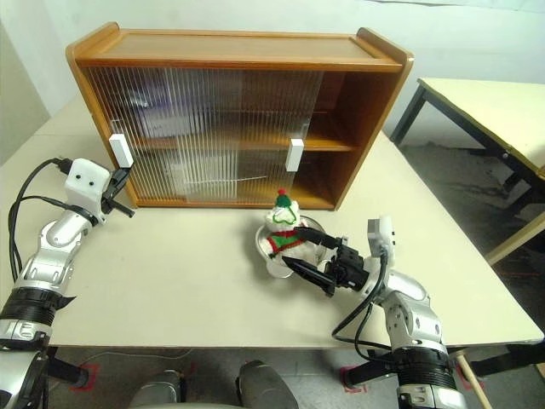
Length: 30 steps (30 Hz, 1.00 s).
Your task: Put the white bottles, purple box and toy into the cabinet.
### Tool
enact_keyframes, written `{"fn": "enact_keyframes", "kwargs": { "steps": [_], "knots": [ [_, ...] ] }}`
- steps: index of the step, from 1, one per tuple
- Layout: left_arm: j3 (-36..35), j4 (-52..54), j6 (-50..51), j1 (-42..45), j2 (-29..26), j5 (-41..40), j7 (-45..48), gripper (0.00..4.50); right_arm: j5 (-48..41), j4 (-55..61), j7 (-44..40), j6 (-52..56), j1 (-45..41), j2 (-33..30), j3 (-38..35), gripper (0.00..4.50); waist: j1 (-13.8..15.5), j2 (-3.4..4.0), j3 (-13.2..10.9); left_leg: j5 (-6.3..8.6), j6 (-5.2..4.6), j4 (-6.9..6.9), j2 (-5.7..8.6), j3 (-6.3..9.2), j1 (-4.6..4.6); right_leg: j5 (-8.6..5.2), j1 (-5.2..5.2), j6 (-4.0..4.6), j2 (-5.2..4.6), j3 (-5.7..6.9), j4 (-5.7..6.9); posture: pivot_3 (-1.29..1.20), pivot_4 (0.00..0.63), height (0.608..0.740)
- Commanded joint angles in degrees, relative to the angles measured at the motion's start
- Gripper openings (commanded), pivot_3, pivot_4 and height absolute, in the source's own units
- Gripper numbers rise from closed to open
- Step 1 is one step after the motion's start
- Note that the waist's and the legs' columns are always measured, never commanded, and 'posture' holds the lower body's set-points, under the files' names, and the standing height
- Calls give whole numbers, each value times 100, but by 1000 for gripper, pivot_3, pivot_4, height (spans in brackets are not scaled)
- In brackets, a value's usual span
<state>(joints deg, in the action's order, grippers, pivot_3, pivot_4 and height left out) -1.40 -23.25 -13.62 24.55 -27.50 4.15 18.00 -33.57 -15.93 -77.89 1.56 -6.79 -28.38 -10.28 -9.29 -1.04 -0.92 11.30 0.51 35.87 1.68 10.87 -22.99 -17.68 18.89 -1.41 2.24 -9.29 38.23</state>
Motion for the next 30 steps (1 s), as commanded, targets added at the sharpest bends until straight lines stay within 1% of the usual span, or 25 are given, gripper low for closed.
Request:
{"fn": "enact_keyframes", "kwargs": {
  "steps": [1,5,9,10,11,13,16,17,19,20,21,22,23,26,27,28,29,30],
  "knots": [
    [118,344,-401,-52,97,-115,240,32,41,19,-10,-47,23,17,23,4500,40,-1,-1,1,-1,0,0,0,-2,-1,0,3,0,0,0,-210,0,740],
    [310,616,-694,-178,288,-191,527,32,7,60,29,-24,53,17,-21,4500,147,-2,0,4,-6,3,2,0,-10,-10,-2,3,-1,0,-3,-213,0,740],
    [454,819,-892,-343,365,-359,867,32,-52,70,65,24,20,-40,-109,4500,163,1,3,6,-9,3,0,0,-4,-12,-6,4,-1,1,-2,-218,0,740],
    [441,851,-920,-384,374,-414,917,395,-57,66,65,33,11,-59,-120,4500,162,2,3,6,-9,3,0,0,-3,-12,-8,4,-1,1,-1,-218,0,740],
    [432,870,-939,-409,376,-450,945,641,-60,64,66,38,5,-72,-125,4500,155,2,3,6,-9,3,0,0,-2,-12,-8,4,-1,2,0,-218,0,740],
    [428,918,-962,-449,402,-662,1132,1298,-79,55,84,59,-20,-88,-150,4500,146,1,3,6,-9,3,-2,0,0,-11,-8,3,-1,3,1,-209,0,740],
    [648,1102,-1164,-630,354,-1110,1885,2424,-133,-21,189,148,-191,-111,-225,4500,149,5,5,6,-10,4,-2,1,2,-11,-11,3,-2,3,1,-202,0,740],
    [671,1146,-1176,-676,362,-1216,2027,2710,-163,-58,223,187,-253,-113,-267,4500,151,7,6,6,-10,4,-1,1,3,-11,-13,3,-3,3,1,-202,0,740],
    [663,1182,-1180,-711,387,-1328,2156,3499,-202,-101,265,231,-342,-111,-343,4500,163,8,7,6,-9,5,-2,4,4,-9,-13,7,-4,4,2,-202,0,740],
    [664,1208,-1167,-721,398,-1358,2195,3826,-236,-98,273,264,-377,-109,-379,4500,168,8,7,6,-9,5,-3,5,4,-7,-12,9,-3,5,2,-202,0,740],
    [666,1234,-1143,-725,413,-1387,2225,4246,-264,-91,278,293,-401,-108,-402,4107,172,8,7,6,-9,4,-5,7,4,-7,-12,10,-3,7,3,-202,0,740],
    [676,1256,-1135,-716,434,-1413,2256,4500,-275,-86,278,307,-414,-113,-408,3862,177,8,8,6,-9,5,-6,9,4,-6,-13,12,-3,10,3,-202,0,740],
    [688,1260,-1121,-694,449,-1427,2291,4500,-271,-89,276,311,-425,-115,-406,3559,187,10,9,6,-9,4,-6,11,3,-6,-13,12,-3,12,3,-199,0,740],
    [739,1246,-1075,-595,516,-1446,2397,4500,-231,-103,282,286,-433,-108,-400,2345,205,13,11,6,-10,4,-5,11,2,-8,-14,10,-3,13,2,-200,0,740],
    [753,1237,-1074,-566,540,-1452,2436,4500,-224,-104,282,277,-428,-104,-398,2282,207,13,11,6,-10,4,-5,11,1,-8,-14,9,-3,13,2,-207,0,740],
    [757,1226,-1066,-547,559,-1443,2450,4500,-221,-105,289,269,-424,-100,-401,2356,207,13,11,6,-10,5,-5,11,1,-7,-14,9,-3,13,2,-207,0,740],
    [758,1205,-1057,-536,576,-1431,2461,4500,-219,-107,310,250,-420,-92,-416,2474,207,13,11,6,-10,5,-5,11,1,-7,-14,9,-3,13,2,-214,0,740],
    [756,1187,-1050,-535,589,-1425,2476,4500,-225,-105,328,234,-417,-85,-437,2794,204,14,12,6,-11,5,-5,11,1,-7,-14,9,-3,13,3,-214,0,740]
  ]
}}
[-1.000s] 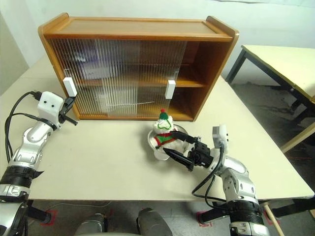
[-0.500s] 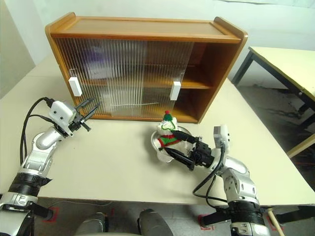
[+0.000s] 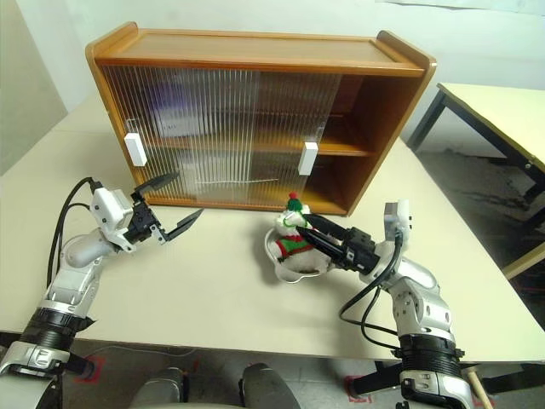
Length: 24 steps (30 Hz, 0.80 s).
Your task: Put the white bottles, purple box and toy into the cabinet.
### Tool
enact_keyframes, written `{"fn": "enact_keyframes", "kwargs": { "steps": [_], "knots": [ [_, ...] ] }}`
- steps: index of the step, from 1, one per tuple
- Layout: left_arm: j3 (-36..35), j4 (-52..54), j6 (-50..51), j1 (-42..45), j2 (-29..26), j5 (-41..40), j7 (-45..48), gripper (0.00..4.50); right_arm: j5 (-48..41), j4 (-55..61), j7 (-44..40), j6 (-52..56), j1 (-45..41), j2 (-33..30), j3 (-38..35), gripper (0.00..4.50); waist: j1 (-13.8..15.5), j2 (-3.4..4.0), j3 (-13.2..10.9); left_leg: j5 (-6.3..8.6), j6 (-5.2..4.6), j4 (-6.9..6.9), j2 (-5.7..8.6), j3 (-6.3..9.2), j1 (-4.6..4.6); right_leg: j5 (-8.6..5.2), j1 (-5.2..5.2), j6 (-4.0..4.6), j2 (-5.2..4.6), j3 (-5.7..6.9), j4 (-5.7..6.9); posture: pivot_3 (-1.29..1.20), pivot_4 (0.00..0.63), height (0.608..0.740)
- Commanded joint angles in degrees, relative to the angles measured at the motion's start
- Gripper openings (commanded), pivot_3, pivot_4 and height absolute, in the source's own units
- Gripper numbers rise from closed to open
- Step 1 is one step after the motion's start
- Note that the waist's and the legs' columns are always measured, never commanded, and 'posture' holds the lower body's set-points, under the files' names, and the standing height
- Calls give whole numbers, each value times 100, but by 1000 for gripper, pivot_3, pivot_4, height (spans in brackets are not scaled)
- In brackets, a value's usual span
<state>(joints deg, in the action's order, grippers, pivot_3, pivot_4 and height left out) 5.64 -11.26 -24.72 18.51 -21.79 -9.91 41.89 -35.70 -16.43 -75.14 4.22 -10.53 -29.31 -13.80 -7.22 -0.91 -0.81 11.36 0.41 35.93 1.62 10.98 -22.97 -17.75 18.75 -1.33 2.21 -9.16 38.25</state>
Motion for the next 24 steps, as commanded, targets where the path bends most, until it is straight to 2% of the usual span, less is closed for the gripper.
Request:
{"fn": "enact_keyframes", "kwargs": {
  "steps": [1,4,6,7,8,17,18,24],
  "knots": [
    [41,-27,71,61,26,-23,99,4500,-29,-41,79,-34,-41,12,-115,3146,-6,3,2,0,-1,0,0,0,1,0,-1,0,0,0,0,-222,0,740],
    [-37,-2,199,-7,36,-171,142,4500,-60,-2,142,-22,-65,-12,-202,4290,-19,4,3,-1,-1,1,0,0,2,0,-3,-2,0,0,0,-222,0,740],
    [-141,103,369,-77,2,-417,221,4500,-55,-47,258,-35,-158,-42,-290,4228,-26,5,3,-1,-1,1,-1,0,2,-1,-3,-4,0,0,0,-222,0,740],
    [-207,173,490,-116,-22,-586,281,4500,-53,-94,326,-46,-229,-59,-336,4077,-45,8,4,0,-1,1,-1,0,2,-2,-3,-5,0,0,0,-222,0,740],
    [-284,249,617,-170,-51,-782,358,4500,-62,-141,407,-43,-310,-70,-383,3744,-65,10,6,0,-2,1,-2,0,2,-2,-2,-6,0,0,0,-222,0,740],
    [-1006,584,1224,-1071,-677,-1578,924,4500,337,-863,1168,-268,-1235,-144,-458,238,-85,38,22,4,-3,-4,-20,2,3,6,7,7,1,2,1,-193,0,740],
    [-1097,571,1224,-1139,-707,-1584,897,4500,409,-957,1264,-321,-1353,-140,-439,31,-76,39,23,4,-3,-5,-24,7,0,7,8,10,2,9,1,-188,0,740],
    [-1589,439,1148,-1334,-862,-1422,687,4500,1007,-1562,1962,-514,-2105,-33,-184,31,13,53,32,4,-3,-11,-86,29,1,23,22,37,7,24,4,-152,0,740]
  ]
}}
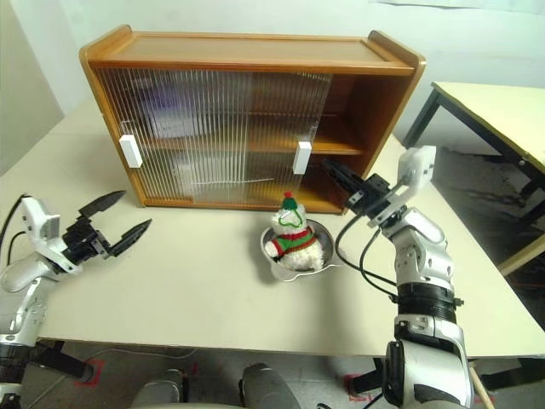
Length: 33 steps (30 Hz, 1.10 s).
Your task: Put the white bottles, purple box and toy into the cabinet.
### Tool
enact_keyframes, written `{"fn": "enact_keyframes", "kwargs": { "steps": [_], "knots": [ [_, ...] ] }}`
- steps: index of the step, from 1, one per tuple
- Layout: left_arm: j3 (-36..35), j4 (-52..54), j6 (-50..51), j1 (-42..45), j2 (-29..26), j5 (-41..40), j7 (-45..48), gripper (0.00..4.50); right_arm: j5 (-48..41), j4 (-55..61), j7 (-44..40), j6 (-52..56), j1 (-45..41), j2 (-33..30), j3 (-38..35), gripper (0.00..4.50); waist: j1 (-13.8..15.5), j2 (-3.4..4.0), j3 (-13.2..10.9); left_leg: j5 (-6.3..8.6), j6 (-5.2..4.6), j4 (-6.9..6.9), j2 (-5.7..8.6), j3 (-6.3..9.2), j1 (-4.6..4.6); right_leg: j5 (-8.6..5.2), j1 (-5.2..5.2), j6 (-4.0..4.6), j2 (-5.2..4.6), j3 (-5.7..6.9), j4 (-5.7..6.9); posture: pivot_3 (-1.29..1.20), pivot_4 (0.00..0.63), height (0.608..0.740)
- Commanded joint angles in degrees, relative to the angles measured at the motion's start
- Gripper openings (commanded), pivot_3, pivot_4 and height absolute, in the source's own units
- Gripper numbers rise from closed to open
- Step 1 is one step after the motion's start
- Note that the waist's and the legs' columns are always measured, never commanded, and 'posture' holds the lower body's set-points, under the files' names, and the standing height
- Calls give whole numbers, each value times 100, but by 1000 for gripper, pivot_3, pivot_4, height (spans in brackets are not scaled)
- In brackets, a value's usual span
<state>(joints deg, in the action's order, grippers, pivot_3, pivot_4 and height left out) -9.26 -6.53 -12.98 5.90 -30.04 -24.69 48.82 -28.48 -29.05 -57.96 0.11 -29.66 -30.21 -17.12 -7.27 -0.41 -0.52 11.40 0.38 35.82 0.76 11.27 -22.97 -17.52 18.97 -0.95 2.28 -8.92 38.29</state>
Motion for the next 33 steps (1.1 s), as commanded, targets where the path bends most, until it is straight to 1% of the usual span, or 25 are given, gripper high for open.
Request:
{"fn": "enact_keyframes", "kwargs": {
  "steps": [1,4,7,11,13,16,20,22,23,27,31,33],
  "knots": [
    [-115,-14,-24,-95,-38,58,7,4500,375,-440,324,-157,-311,61,177,31,43,8,5,0,0,-1,-1,3,-1,1,2,2,-1,0,0,-150,0,740],
    [-131,55,-20,-180,-33,81,33,4500,605,-744,457,-271,-604,68,295,31,109,19,11,2,3,-5,-4,9,-8,1,13,4,-7,0,0,-147,0,740],
    [-125,79,-23,-213,-19,99,21,4500,667,-798,422,-286,-694,109,382,31,154,20,12,6,9,-8,-12,15,-23,1,30,12,-4,6,1,-144,0,740],
    [-100,89,-43,-230,-9,127,21,4500,619,-461,351,-131,-653,287,499,31,172,25,15,10,16,-10,-24,12,-36,6,44,24,15,15,2,-144,0,740],
    [-93,73,-44,-210,-10,135,27,4500,549,-226,365,-4,-622,408,553,31,162,25,15,13,21,-10,-11,3,-36,12,46,33,44,11,1,-150,0,740],
    [-85,12,-57,-164,-14,145,50,4500,534,65,379,168,-585,569,672,31,163,25,15,13,22,-9,-31,8,-32,18,46,44,82,9,2,-150,0,740],
    [-55,4,-36,-117,11,145,62,4500,600,165,523,282,-673,777,765,31,151,26,15,13,22,-8,-47,16,-28,26,45,56,87,12,2,-168,0,740],
    [-26,6,-37,-106,38,165,57,4500,716,249,482,314,-692,862,965,31,144,26,15,13,22,-7,-58,19,-28,30,46,60,86,11,2,-168,0,740],
    [-18,14,-32,-102,46,173,52,4500,745,274,468,328,-695,874,1016,31,141,26,15,13,22,-7,-88,20,-28,32,48,64,86,11,2,-168,0,740],
    [13,32,-47,-109,82,223,38,4500,808,384,552,435,-819,1194,1303,31,120,27,16,13,23,-8,-93,16,-27,41,55,79,101,12,2,-161,0,740],
    [-36,65,-50,-171,107,248,19,4500,806,428,554,500,-848,1257,1392,31,83,28,17,16,28,-9,-101,16,-29,51,63,97,126,11,2,-152,0,740],
    [-63,78,-53,-203,111,247,10,4500,797,460,543,551,-831,1211,1389,31,81,28,17,23,43,-8,-120,18,-29,57,65,109,155,9,2,-149,0,740]
  ]
}}
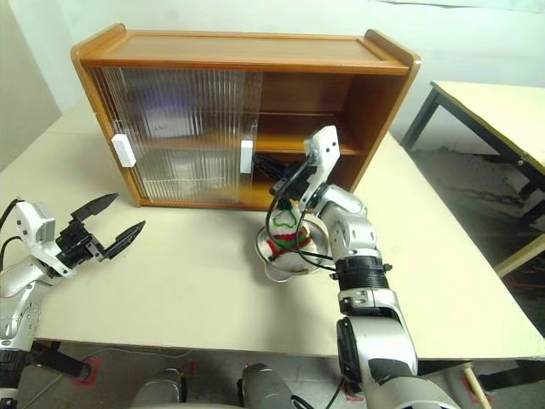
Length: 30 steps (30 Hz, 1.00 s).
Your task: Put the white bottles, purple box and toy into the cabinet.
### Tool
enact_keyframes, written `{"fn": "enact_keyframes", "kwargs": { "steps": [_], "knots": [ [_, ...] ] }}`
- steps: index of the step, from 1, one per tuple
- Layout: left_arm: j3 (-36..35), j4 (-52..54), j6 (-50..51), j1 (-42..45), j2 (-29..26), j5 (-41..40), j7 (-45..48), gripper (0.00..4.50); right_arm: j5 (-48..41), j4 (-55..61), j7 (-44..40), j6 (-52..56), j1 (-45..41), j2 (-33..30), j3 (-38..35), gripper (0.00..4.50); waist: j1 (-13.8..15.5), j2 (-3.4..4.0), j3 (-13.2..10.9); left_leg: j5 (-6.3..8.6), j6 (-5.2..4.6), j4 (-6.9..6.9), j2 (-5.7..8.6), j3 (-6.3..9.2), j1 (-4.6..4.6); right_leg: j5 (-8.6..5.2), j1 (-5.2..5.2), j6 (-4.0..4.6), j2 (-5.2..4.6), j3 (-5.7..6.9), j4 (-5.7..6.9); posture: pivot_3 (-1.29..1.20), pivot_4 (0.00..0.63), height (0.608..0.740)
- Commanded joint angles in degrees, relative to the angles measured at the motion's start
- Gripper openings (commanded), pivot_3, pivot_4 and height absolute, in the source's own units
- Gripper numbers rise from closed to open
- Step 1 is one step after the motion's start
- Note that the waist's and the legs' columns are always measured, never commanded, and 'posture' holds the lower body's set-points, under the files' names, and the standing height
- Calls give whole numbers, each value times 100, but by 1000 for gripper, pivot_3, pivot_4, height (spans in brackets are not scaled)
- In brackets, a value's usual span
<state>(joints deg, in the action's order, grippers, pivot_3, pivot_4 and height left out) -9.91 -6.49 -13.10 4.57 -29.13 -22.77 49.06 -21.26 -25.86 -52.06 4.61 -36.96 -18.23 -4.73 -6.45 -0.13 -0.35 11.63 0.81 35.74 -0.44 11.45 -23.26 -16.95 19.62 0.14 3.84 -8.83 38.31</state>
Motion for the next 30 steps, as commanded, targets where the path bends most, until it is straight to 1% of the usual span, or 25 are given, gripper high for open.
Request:
{"fn": "enact_keyframes", "kwargs": {
  "steps": [1,5,7,8,13,14,16,17,18,19,22,23,25,28,30],
  "knots": [
    [-7,73,-46,-82,20,54,-19,4500,69,165,-57,143,-95,-56,129,31,0,0,0,2,6,0,-10,1,1,3,1,5,23,-1,0,-149,0,740],
    [-32,85,-57,-149,26,25,-17,4500,-41,338,-133,480,9,-548,-53,31,38,0,0,5,13,0,-27,8,4,4,0,19,34,4,1,-148,0,740],
    [-70,72,-69,-194,14,-13,3,4500,-173,536,-330,758,157,-929,-142,412,78,0,0,6,15,1,-26,8,4,3,-2,19,35,4,-1,-152,0,740],
    [-85,45,-60,-206,1,-30,22,4500,-267,661,-496,952,254,-1157,-183,684,107,-2,1,5,16,1,-23,7,3,1,-3,16,37,4,-1,-152,0,740],
    [-114,-107,-74,-137,-16,-51,101,4500,-724,1430,-1080,1972,720,-2061,-314,2539,155,-4,2,6,23,9,-7,1,6,-10,-14,5,34,0,-2,-178,0,740],
    [-113,-133,-71,-99,-14,-60,120,4500,-881,1683,-1209,2316,832,-2256,-314,2814,158,-3,1,6,24,9,-7,-1,6,-10,-15,5,34,-1,-1,-178,0,740],
    [-117,-166,-64,-55,-11,-70,153,4500,-1101,2056,-1361,2808,1003,-2527,-307,3637,154,-4,1,5,27,11,-5,-5,13,-12,-21,2,35,-1,-1,-178,0,740],
    [-124,-183,-63,-40,-13,-80,174,4500,-1206,2252,-1451,3043,1106,-2677,-295,3956,144,-5,1,6,28,10,-4,-9,22,-17,-31,-4,37,-1,-1,-184,0,740],
    [-130,-193,-63,-33,-14,-86,189,4500,-1276,2378,-1495,3190,1171,-2767,-291,4376,133,-9,1,6,28,10,-2,-12,34,-39,-40,-40,39,-1,-1,-184,0,740],
    [-132,-216,-66,-22,-27,-109,252,4500,-1359,2622,-1617,3462,1320,-2996,-238,4480,118,-12,3,6,28,10,-2,-14,40,-50,-46,-58,41,-2,-1,-190,0,740],
    [-145,-180,-31,-47,-55,-234,462,4500,-1373,3200,-1686,4252,1720,-3610,36,4480,117,-13,3,10,36,15,2,-16,42,-57,-51,-66,40,-7,-1,-198,0,740],
    [-147,-76,33,-86,-57,-300,486,4500,-1383,3297,-1576,4417,1764,-3609,99,4480,115,-16,5,11,38,15,4,-17,42,-61,-53,-67,38,-9,-1,-198,0,740],
    [-130,89,168,-154,-82,-378,529,4500,-1418,3393,-1256,4694,1722,-3398,192,4480,69,-22,8,13,41,16,3,-17,43,-63,-51,-66,38,-10,-1,-198,0,740],
    [-121,270,378,-212,-120,-510,642,4500,-1339,3529,-1141,4932,1708,-3365,427,4480,22,-21,8,13,41,15,2,-17,42,-63,-47,-66,38,-10,0,-191,0,740],
    [-81,520,780,-294,-193,-805,831,4500,-1297,3531,-1043,5054,1668,-3366,523,4480,27,-22,9,14,40,14,3,-17,38,-63,-42,-67,38,-12,0,-181,0,740]
  ]
}}
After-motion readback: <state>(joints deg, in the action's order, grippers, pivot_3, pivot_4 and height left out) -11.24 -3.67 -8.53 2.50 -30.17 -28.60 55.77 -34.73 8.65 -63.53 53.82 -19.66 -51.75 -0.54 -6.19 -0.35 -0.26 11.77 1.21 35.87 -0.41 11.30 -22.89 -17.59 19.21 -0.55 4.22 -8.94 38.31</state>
